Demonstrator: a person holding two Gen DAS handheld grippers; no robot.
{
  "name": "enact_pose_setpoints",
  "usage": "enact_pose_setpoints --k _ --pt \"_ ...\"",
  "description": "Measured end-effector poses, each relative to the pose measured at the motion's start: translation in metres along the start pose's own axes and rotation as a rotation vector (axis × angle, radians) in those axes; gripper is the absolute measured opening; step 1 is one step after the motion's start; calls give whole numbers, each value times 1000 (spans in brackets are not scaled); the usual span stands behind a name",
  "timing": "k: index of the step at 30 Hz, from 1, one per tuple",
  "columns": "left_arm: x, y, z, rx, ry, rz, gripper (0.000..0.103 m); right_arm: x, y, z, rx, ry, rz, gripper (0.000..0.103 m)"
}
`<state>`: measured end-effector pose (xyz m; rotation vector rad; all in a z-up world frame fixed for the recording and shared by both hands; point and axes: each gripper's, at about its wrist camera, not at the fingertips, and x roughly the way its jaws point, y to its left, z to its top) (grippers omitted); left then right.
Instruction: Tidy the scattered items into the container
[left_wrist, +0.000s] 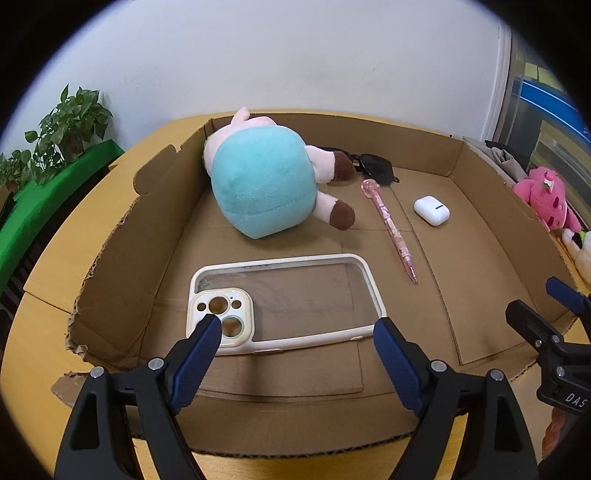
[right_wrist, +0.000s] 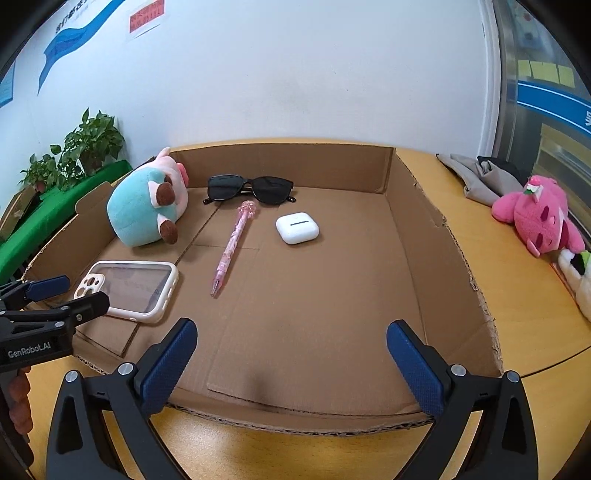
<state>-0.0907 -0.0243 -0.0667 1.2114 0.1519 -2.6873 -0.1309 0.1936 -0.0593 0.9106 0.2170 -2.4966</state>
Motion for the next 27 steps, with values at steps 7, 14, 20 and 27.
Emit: enact_pose_setpoints --k 7,14,20,27 --pt "1 -4 -4 -10 -5 11 86 4 -5 0 -13 12 15 103" --pt "2 -4 -5 -16 -9 22 87 5 -8 0 -18 14 19 103" --pt "1 -5 -6 -17 -10 25 87 5 -8 -1 -19 16 20 103" --pt "-6 -11 -6 -17 -22 18 87 6 -11 1 -16 22 27 103"
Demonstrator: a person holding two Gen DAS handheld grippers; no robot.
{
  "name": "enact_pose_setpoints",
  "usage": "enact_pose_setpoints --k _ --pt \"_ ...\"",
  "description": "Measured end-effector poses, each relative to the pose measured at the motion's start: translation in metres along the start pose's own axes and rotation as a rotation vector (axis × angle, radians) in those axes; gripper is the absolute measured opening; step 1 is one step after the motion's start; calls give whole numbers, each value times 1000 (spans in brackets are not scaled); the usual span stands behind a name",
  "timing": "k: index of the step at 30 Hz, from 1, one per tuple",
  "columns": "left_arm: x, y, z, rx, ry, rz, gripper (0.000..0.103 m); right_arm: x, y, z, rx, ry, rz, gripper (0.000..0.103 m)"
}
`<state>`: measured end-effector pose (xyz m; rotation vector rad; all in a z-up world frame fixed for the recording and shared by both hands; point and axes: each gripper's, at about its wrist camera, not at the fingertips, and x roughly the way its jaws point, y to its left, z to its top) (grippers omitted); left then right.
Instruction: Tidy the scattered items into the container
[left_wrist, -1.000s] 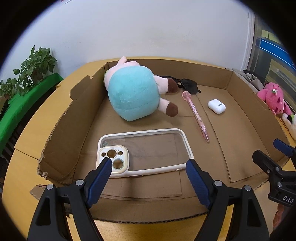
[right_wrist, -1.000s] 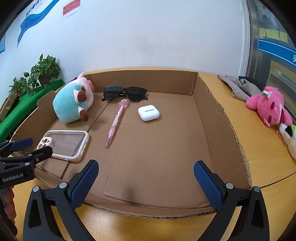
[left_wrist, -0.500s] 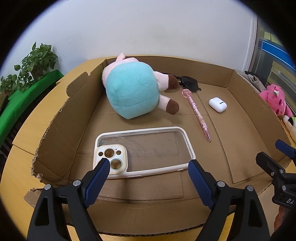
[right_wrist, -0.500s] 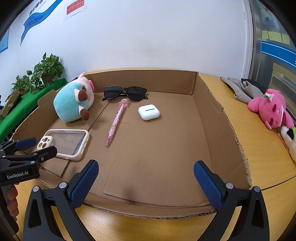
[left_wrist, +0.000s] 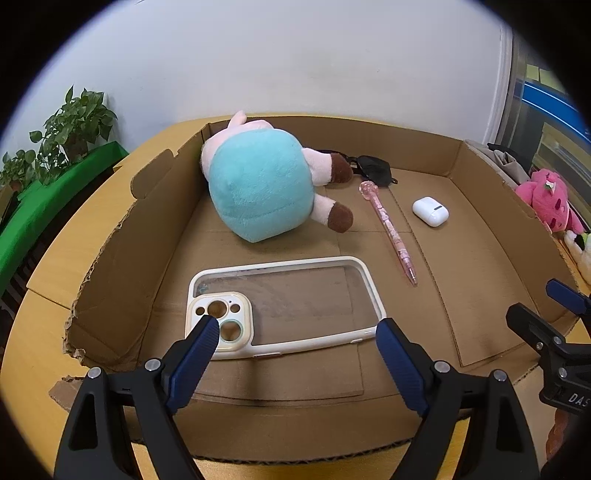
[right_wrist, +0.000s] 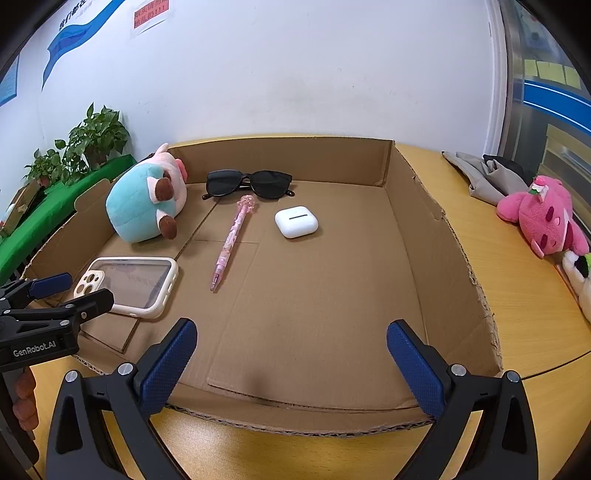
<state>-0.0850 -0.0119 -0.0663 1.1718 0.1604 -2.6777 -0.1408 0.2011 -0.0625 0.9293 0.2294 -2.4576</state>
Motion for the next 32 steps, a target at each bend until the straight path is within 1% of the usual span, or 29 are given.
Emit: enact_pose_setpoints --k 3,9,32 --pt "-4 -4 1 5 0 -6 87 1 -2 2 7 -1 -3 103" --pt "-7 -8 0 1 0 3 87 2 -3 4 5 5 0 103" --pt "-7 -10 -3 -15 9 27 87 2 -3 4 1 6 2 103"
